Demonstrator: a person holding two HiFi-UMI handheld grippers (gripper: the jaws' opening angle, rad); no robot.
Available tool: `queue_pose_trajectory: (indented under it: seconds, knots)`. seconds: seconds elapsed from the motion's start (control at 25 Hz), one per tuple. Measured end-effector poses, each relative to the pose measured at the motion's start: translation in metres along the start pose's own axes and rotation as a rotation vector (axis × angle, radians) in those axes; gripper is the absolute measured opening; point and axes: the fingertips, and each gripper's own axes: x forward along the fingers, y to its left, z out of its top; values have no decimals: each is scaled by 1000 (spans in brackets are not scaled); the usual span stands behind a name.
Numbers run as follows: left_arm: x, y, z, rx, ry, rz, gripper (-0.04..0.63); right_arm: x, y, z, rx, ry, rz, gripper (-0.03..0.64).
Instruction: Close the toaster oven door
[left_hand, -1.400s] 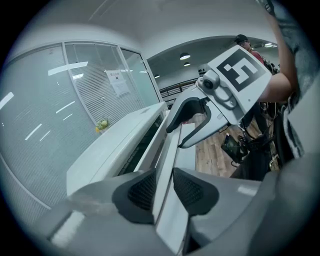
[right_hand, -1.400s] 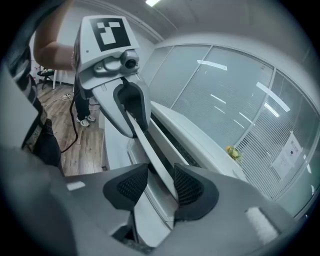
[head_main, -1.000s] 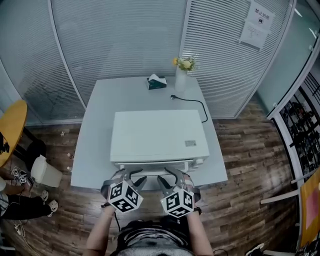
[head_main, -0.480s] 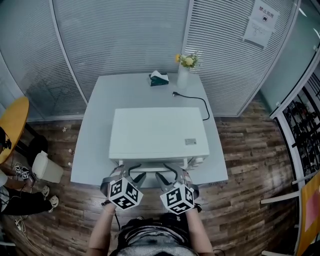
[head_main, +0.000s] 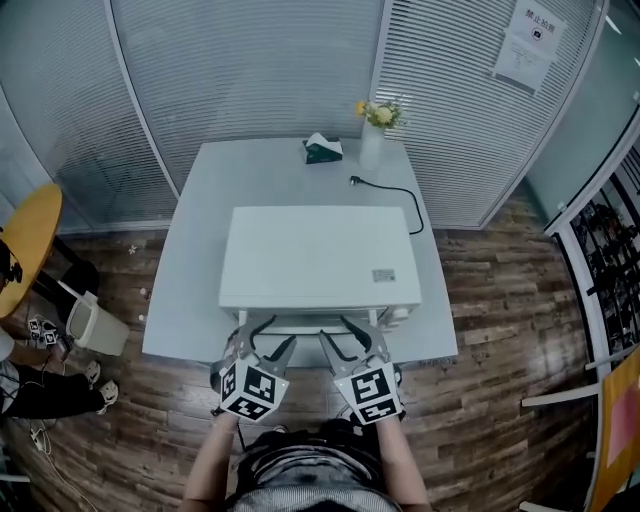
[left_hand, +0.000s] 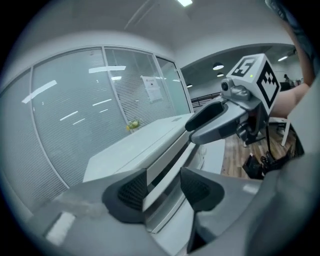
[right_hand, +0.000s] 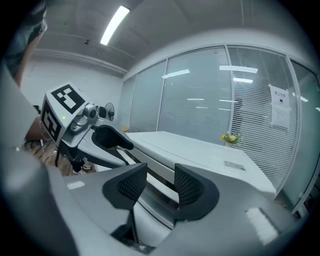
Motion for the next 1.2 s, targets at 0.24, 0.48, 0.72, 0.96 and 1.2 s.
queue_pose_trajectory:
  seconds: [0.24, 0.48, 0.72, 0.96, 1.2]
  knots:
    - [-17, 8, 14, -170, -97, 43, 212, -5, -1, -1, 55, -6, -8, 175]
    - [-23, 14, 21, -222, -132, 79, 179, -10, -1, 0, 140, -44, -11, 175]
    - [-28, 11, 20, -286, -162, 134, 179, -11, 2, 9, 174, -78, -10, 158]
    - [-38, 7, 20, -336, -192, 149, 165, -15, 32, 27, 222, -162, -4, 84]
    - [-48, -3, 19, -368, -204, 120, 96, -16, 57, 19, 229, -141, 36, 74]
